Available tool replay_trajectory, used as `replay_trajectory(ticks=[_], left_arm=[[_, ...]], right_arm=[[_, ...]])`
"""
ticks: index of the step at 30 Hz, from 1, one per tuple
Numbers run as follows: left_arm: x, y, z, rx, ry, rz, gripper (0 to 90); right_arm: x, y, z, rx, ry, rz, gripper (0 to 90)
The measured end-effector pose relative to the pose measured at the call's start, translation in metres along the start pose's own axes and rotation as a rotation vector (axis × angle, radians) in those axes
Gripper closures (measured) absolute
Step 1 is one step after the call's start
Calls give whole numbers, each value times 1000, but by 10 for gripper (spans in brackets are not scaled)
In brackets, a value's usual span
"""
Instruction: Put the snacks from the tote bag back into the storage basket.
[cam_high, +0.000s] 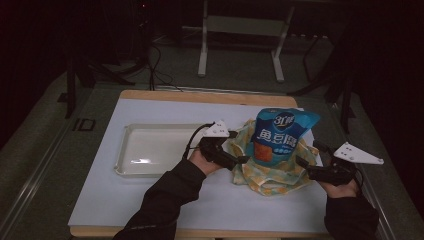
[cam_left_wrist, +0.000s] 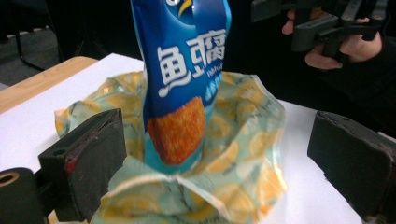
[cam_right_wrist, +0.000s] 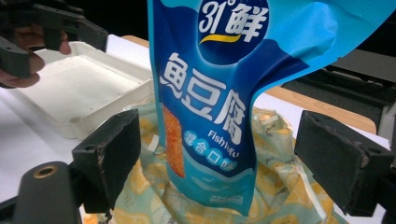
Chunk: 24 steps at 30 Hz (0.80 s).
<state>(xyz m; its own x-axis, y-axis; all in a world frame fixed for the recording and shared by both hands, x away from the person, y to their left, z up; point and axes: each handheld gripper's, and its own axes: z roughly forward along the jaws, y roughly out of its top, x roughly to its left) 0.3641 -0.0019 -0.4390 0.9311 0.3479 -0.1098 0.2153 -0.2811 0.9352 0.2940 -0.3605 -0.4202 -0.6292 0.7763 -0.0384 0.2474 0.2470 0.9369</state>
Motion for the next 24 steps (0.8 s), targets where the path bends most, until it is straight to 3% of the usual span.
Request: replay_trajectory(ticks=[5,7,15,21,24], left_arm=[[9,4,16,8,27,-7,144],[12,6,21,14,40,-4,154],[21,8,39,9,79,-25,297],[20,12,46,7,73,11,361],[19,14,49,2,68,20,448]], right_arm=[[-7,0,7,10,-11,-3,200],[-10,0,10,17,-34,-25,222],[-23,-2,24,24,-42,9,347],[-26,-2,35,34,7,9,529],[-26,-2,40,43,15,4,572]])
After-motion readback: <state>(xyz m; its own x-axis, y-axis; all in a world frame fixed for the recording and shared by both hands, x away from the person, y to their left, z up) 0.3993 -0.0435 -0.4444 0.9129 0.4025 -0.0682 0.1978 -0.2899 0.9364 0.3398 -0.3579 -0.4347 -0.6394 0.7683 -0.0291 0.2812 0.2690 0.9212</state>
